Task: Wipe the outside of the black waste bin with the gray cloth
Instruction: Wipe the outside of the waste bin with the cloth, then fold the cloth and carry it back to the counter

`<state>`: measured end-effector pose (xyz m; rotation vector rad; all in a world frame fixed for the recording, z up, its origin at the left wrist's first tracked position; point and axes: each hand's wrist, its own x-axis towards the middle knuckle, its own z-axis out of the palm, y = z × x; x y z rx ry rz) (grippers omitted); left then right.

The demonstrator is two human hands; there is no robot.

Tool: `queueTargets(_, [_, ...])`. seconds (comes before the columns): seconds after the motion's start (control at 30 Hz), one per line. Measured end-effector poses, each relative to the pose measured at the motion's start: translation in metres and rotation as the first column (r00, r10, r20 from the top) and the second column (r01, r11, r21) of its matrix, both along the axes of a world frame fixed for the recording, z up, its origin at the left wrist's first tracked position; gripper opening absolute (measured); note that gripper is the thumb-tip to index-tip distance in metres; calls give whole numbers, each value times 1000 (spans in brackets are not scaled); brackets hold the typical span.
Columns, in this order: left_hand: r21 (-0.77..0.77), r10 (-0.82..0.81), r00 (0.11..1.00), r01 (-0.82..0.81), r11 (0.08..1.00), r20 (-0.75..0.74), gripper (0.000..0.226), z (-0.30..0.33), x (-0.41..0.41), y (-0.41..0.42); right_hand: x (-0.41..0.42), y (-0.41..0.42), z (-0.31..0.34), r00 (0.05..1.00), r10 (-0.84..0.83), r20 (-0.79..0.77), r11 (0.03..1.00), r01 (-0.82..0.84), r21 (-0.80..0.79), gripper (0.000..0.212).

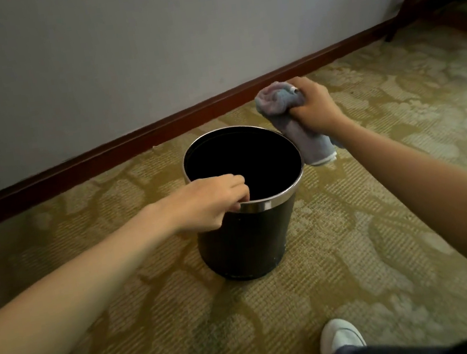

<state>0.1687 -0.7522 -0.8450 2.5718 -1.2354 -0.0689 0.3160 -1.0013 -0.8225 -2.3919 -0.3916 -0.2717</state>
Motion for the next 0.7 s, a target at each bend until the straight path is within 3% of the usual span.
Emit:
queueTargets(0.13, [69, -135, 975, 125, 990, 179, 16, -18, -17, 5, -7, 11, -1, 997, 72, 42, 994, -68, -88, 40])
queueTargets(0.47, [27, -144, 977, 141, 990, 156, 15, -29, -28, 8, -9, 35, 2, 962, 259, 91, 927, -221, -303, 38])
queueTargets(0.57, [-85, -85, 995, 90, 992, 52, 22, -25, -22, 10, -8, 40, 5, 952, 285, 108, 916, -237, -324, 41])
queueTargets(0.63, [-237, 26, 998, -39, 971, -59, 22, -23, -12, 10, -5, 42, 7, 944, 301, 133, 910, -243, -336, 43])
queueTargets(0.7, [-407, 165, 974, -214, 888, -153, 16, -18, 2, 7, -2, 43, 10, 936, 312, 162, 906, -242, -348, 46])
